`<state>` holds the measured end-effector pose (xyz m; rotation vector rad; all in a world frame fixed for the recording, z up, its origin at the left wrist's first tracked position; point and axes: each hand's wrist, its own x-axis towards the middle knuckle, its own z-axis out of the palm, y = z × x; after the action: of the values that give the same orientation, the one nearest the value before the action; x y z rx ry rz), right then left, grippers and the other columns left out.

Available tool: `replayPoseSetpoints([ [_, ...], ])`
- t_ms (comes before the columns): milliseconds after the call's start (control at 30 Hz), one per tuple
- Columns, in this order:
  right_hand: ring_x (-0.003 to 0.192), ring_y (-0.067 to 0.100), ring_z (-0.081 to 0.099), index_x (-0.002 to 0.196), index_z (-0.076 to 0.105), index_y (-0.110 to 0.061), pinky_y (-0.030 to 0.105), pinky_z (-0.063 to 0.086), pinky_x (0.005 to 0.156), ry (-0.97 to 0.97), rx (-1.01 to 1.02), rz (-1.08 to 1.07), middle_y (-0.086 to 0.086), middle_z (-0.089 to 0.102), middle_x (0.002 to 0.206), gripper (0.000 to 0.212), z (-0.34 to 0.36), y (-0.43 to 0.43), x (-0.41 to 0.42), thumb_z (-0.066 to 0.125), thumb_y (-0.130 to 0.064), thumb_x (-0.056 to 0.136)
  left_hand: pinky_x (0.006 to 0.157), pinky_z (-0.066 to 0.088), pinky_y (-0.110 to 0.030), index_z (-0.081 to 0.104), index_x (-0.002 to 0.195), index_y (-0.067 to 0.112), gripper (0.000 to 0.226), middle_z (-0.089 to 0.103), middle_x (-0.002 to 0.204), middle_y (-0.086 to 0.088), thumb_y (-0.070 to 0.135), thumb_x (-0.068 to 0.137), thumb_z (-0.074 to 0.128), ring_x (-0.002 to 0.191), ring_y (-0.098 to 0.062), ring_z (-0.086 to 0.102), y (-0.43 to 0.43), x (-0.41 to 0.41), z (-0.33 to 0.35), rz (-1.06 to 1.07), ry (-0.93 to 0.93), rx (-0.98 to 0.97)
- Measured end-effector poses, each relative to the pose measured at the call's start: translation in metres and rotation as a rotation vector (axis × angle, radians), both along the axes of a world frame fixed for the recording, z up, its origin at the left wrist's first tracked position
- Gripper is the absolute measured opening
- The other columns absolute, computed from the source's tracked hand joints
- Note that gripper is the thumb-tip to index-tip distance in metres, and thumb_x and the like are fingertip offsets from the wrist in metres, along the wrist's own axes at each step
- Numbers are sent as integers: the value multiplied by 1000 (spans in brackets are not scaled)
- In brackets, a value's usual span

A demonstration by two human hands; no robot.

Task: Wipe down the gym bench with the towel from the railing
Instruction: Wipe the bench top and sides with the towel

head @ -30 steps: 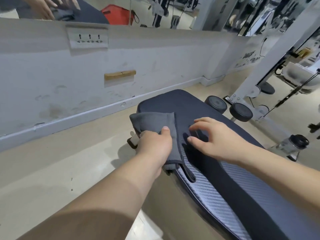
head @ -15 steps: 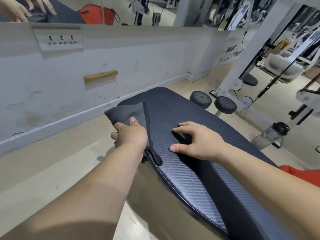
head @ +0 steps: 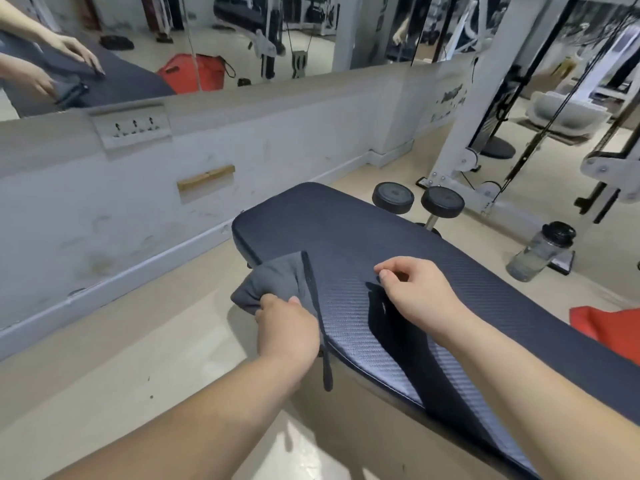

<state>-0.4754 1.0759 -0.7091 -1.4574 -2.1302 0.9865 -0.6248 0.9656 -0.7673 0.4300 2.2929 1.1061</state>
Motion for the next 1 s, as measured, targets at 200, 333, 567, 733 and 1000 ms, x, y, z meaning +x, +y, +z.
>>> replayPoseSetpoints([
  [200,88,6,68,104,73,-29,11,43,72,-50,72,42,-11,75,99,18,-2,9,10,56,-27,100,83,48,-49,53,107,12,24,52,108,-13,34,102,44,102,-40,54,-1,-15,18,-330,720,59],
  [333,100,12,63,104,74,-30,30,48,88,-135,145,99,-11,71,103,19,-9,18,13,56,-31,99,97,31,-46,56,122,27,34,45,132,-2,48,101,40,122,-30,39,39,-18,17,-590,908,-195],
  [567,106,17,58,104,73,-29,39,52,90,-167,241,63,-7,64,105,21,-11,35,18,53,-34,99,116,20,-49,35,153,30,53,26,163,-4,51,104,31,145,-32,25,117,-25,15,-683,790,-285],
  [733,104,18,59,104,72,-30,41,53,90,-241,288,61,-11,59,96,20,-6,32,49,53,-36,98,113,23,-50,47,143,28,46,33,157,-6,48,103,35,140,-33,29,138,-3,17,-715,822,-256],
  [1000,103,17,58,109,71,-30,39,53,84,-401,329,29,-10,59,94,22,6,-2,119,55,-39,97,100,36,-49,64,121,20,44,43,127,-10,51,101,40,122,-31,36,84,104,46,-1076,971,-211],
])
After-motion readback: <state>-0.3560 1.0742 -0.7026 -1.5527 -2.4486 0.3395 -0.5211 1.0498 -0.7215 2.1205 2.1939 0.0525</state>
